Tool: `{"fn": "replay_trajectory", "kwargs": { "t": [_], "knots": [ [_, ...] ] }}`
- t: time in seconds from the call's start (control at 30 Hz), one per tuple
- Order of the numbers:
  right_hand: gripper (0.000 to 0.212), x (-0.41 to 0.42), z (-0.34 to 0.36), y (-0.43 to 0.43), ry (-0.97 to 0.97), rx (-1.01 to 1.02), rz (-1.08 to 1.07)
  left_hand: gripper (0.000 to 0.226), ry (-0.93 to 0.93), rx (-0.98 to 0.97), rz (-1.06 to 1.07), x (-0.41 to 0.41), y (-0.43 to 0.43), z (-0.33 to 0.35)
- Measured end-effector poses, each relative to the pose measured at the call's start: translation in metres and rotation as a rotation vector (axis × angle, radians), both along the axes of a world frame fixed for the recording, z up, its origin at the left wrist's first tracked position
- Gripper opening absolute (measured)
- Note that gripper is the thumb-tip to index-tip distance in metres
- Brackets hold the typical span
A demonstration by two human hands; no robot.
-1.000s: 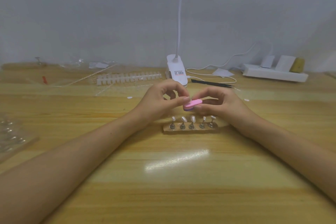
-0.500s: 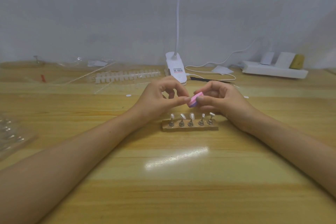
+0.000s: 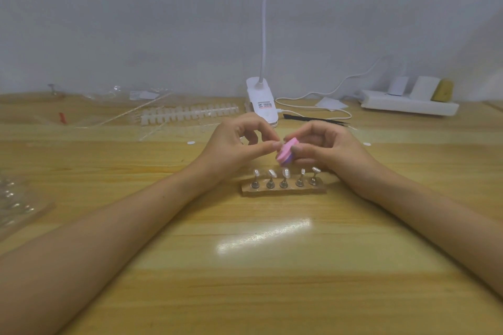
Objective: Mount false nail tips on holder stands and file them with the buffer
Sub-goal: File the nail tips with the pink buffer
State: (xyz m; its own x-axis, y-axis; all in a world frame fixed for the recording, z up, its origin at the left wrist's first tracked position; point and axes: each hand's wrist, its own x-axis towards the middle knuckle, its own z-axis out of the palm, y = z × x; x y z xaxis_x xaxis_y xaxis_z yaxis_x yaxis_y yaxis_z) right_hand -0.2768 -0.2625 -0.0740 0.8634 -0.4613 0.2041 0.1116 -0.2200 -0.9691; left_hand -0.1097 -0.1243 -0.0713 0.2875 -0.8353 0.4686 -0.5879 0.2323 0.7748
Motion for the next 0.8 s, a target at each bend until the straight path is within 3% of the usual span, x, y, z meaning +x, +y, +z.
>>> {"fn": "replay_trajectory", "kwargs": {
  "t": [0.07,0.2,0.3,0.43,0.57,0.67,0.8],
  "knots": [
    [0.027,-0.0001,0.0007,-0.0028,-0.050,0.104,-0.087,0.008,0.023,-0.007,0.007,-0.0001,0.0004,0.0007],
    [0.028,0.0004,-0.0001,-0.0001,0.024,-0.018,0.008,0.008,-0.005,0.012,-0.004,-0.0015,0.0012,0.0026],
    [0.028,0.0007,-0.0004,-0.0045,-0.062,0.108,-0.109,0.008,0.003,0.001,-0.001,-0.0027,0.0012,0.0028],
    [0.027,0.0004,-0.0015,-0.0014,0.026,-0.027,0.001,0.008,-0.026,0.000,0.005,-0.0033,0.0018,0.0039],
    [0.031,0.0004,-0.0004,-0.0043,-0.055,0.098,-0.106,0.008,-0.015,0.001,0.008,-0.0028,0.0015,0.0031],
    [0.024,0.0011,-0.0019,-0.0014,0.017,-0.019,0.000,0.009,-0.037,-0.001,0.002,-0.0026,0.0018,0.0032],
    [0.028,0.0002,-0.0001,-0.0041,-0.063,0.099,-0.107,0.010,-0.025,-0.002,0.009,-0.0025,0.0011,0.0033]
  ]
}}
